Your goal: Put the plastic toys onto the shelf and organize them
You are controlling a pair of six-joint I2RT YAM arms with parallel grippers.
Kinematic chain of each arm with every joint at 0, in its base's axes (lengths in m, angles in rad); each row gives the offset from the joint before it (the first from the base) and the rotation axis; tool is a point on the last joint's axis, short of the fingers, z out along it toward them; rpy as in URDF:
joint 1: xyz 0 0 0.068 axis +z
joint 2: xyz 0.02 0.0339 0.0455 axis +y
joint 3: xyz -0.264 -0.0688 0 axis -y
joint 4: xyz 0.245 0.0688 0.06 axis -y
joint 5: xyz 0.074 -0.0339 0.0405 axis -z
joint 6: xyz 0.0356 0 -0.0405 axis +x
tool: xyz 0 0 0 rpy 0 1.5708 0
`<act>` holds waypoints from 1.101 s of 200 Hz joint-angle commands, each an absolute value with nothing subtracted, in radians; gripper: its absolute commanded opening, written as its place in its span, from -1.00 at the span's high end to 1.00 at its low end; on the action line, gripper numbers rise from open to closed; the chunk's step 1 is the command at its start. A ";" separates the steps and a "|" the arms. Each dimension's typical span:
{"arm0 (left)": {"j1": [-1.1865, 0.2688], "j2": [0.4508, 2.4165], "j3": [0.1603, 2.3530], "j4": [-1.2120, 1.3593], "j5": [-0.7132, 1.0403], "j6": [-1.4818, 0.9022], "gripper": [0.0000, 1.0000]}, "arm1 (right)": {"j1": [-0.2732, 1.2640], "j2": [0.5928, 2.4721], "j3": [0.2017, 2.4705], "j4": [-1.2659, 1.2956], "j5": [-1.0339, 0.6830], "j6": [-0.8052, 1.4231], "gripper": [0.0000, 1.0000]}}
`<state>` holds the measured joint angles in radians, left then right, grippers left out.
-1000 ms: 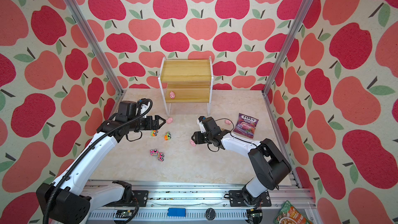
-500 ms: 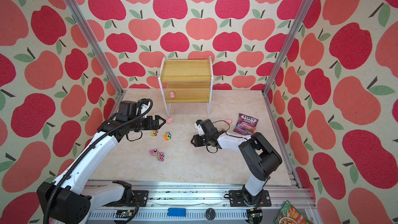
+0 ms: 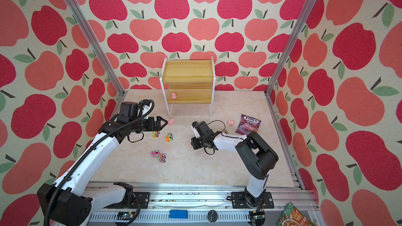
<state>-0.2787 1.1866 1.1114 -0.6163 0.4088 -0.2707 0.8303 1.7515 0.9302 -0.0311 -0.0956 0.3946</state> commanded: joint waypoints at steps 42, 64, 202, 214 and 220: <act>-0.269 1.160 1.094 -0.599 0.422 -0.282 -0.91 | 0.920 1.695 1.030 -0.305 0.423 0.308 0.62; -0.264 1.158 1.097 -0.600 0.421 -0.283 -0.90 | 0.948 1.740 1.071 -0.394 0.603 0.313 0.63; -0.233 1.130 1.079 -0.573 0.409 -0.316 -0.90 | 1.079 1.990 1.264 -0.517 0.703 0.397 0.22; -0.230 1.126 1.076 -0.570 0.407 -0.317 -0.90 | 1.090 1.991 1.270 -0.514 0.698 0.403 0.17; -0.229 1.123 1.076 -0.569 0.407 -0.317 -0.90 | 1.096 1.992 1.275 -0.515 0.695 0.405 0.14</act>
